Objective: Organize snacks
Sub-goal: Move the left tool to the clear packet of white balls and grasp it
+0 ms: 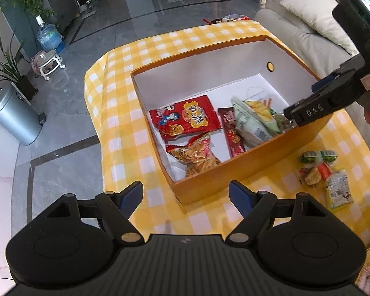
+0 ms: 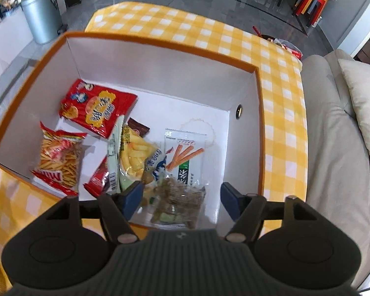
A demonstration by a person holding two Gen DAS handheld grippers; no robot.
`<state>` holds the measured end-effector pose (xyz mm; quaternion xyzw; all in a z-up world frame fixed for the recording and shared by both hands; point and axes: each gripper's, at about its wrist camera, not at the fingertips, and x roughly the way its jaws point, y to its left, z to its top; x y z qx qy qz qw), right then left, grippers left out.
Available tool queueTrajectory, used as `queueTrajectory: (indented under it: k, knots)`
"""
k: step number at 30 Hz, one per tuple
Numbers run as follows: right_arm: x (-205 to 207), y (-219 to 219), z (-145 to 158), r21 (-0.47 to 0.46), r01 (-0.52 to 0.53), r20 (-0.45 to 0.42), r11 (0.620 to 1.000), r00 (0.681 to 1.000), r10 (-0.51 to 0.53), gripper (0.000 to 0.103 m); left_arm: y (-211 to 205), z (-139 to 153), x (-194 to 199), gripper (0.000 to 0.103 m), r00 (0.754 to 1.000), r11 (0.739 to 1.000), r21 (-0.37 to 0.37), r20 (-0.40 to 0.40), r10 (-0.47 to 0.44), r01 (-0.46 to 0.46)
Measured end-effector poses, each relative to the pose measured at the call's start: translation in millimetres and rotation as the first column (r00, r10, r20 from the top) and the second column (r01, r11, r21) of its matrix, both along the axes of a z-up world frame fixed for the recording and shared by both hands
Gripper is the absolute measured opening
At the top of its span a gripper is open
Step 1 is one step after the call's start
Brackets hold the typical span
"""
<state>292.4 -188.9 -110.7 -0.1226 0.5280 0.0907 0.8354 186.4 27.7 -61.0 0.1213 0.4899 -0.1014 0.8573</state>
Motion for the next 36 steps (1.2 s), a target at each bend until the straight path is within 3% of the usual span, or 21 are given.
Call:
queueTrajectory:
  k: [11,18,26,29,36]
  knots:
    - [-64.4,-28.4,35.1,0.21,0.054,0.131,0.976,0.988,-0.082,0.076,-1.5,6.7,-39.7,0.093,1.0,0.997,-0.078,-0.016,-0.004,0.003]
    - [-110.0,-61.2,17.3,0.323,0.149,0.065,0.935,0.982,-0.179,0.076,-16.7,-6.0,-69.8,0.093,0.995,0.994,-0.098,-0.077,-0.061,0.053]
    - [-157.4,-91.2,-28.2,0.321,0.275,-0.023,0.906,0.959,-0.283,0.076,-32.1,-38.8,-91.1,0.093,0.981,0.993,-0.119,-0.186,-0.05,0.028]
    - [-169.1,-96.7,-41.8,0.318,0.301,-0.046,0.899,0.952,-0.303,0.076,-41.3,-50.6,-97.3,0.093,0.978,0.996,-0.081,-0.199,-0.059,0.044]
    - [-178.2,-100.2,-55.7,0.305,0.29,-0.015,0.907,0.954,-0.299,0.082,-51.4,-86.2,-95.8,0.093,0.967,0.999,-0.026,-0.255,0.011,-0.019]
